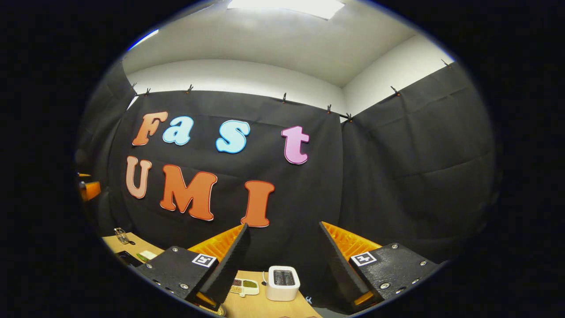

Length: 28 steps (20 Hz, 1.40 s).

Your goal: First push the handle of the pot to place it horizontally, then grasp the pot with both hands and set it on the induction cooktop.

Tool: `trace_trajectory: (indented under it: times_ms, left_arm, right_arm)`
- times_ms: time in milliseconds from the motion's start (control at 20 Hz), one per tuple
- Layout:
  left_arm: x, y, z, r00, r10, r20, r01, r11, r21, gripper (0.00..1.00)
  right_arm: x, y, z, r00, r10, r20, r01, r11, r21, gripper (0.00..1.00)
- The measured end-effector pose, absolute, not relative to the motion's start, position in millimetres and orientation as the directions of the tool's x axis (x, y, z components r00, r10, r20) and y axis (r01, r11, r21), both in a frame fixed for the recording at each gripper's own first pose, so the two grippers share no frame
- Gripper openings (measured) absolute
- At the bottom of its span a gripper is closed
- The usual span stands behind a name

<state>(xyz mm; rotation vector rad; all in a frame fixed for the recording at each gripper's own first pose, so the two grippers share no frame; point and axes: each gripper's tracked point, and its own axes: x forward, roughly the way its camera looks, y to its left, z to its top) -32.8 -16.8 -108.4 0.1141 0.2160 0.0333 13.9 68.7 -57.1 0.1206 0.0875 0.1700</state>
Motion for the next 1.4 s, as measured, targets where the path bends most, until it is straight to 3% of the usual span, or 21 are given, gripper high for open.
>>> trace_trajectory:
  times_ms: [200, 550, 700, 750, 900, 950, 1200, 1400]
  left_arm:
    - [-44, -20, -174, 0.919, 0.06, -0.389, -0.021, 0.994, 0.104, 0.95]
    - [-91, -25, -301, 0.708, 0.079, -0.702, 0.008, 0.993, 0.119, 0.94]
    - [-121, -20, -345, 0.577, 0.142, -0.804, 0.005, 0.984, 0.177, 0.69]
    - [-130, -23, -356, 0.533, 0.15, -0.833, 0.009, 0.983, 0.182, 0.54]
    - [-176, -22, -395, 0.377, 0.194, -0.906, -0.024, 0.98, 0.2, 0.27]
    - [-190, -23, -404, 0.321, 0.197, -0.926, -0.044, 0.98, 0.193, 0.1]
    - [-256, -49, -445, 0.065, 0.104, -0.992, -0.19, 0.978, 0.09, 0.08]
    - [-294, -68, -462, -0.055, 0.032, -0.998, -0.31, 0.949, 0.048, 0.08]
  right_arm:
    - [14, 83, -77, 0.969, 0.214, -0.119, -0.199, 0.971, 0.13, 0.95]
    - [15, 92, -117, 0.948, 0.257, -0.19, -0.241, 0.965, 0.103, 0.95]
    - [16, 93, -137, 0.936, 0.274, -0.222, -0.255, 0.961, 0.11, 0.95]
    - [17, 92, -143, 0.932, 0.279, -0.231, -0.26, 0.959, 0.113, 0.95]
    - [17, 90, -162, 0.917, 0.297, -0.265, -0.276, 0.954, 0.116, 0.95]
    - [17, 90, -169, 0.91, 0.305, -0.28, -0.283, 0.952, 0.12, 0.95]
    - [17, 88, -194, 0.876, 0.354, -0.327, -0.323, 0.935, 0.146, 0.95]
    - [15, 88, -213, 0.849, 0.39, -0.356, -0.361, 0.921, 0.149, 0.95]
